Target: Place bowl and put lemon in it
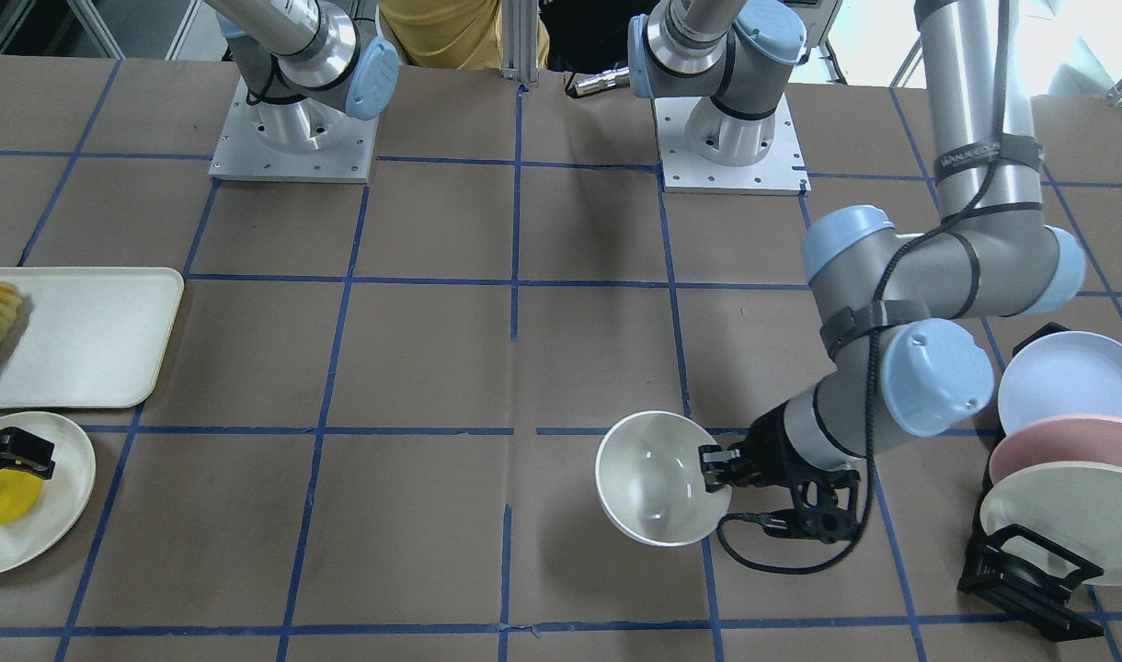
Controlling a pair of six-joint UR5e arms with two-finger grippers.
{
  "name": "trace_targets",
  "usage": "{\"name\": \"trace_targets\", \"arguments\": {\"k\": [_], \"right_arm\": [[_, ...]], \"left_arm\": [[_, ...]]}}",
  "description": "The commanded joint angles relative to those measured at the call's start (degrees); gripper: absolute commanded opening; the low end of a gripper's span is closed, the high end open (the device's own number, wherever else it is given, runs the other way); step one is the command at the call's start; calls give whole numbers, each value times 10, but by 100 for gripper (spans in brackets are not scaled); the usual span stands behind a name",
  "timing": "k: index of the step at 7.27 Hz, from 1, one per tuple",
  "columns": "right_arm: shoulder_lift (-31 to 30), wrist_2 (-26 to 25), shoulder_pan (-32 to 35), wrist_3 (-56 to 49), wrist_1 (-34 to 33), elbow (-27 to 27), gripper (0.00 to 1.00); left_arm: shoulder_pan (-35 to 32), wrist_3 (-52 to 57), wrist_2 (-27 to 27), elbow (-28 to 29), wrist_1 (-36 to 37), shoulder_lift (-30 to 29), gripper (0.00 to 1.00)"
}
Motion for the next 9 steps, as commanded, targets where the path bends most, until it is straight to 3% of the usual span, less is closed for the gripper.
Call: {"name": "trace_targets", "arguments": {"k": [1,2,4,5,6,7,9], "right_arm": [[18,-5,0,-5,-10,1,100],[36,-7,0,-2,-59,0,100],[38,-5,0,2,-70,0,100],[37,-3,0,6,-69,0,72],[37,-9,0,13,-62,0,16],[34,-10,0,13,-55,1,0],[1,-18,1,47,-8,-3,0]], "left_arm": [[-67,-104,14,-72,138,-5,0],[-69,-104,46,-99,142,6,0],[-79,-111,72,-108,140,-1,0],[-82,-112,81,-108,145,5,0],[-86,-112,83,-108,144,7,29],[-85,-112,83,-103,146,8,99],[-76,-104,82,-93,103,47,100]]}}
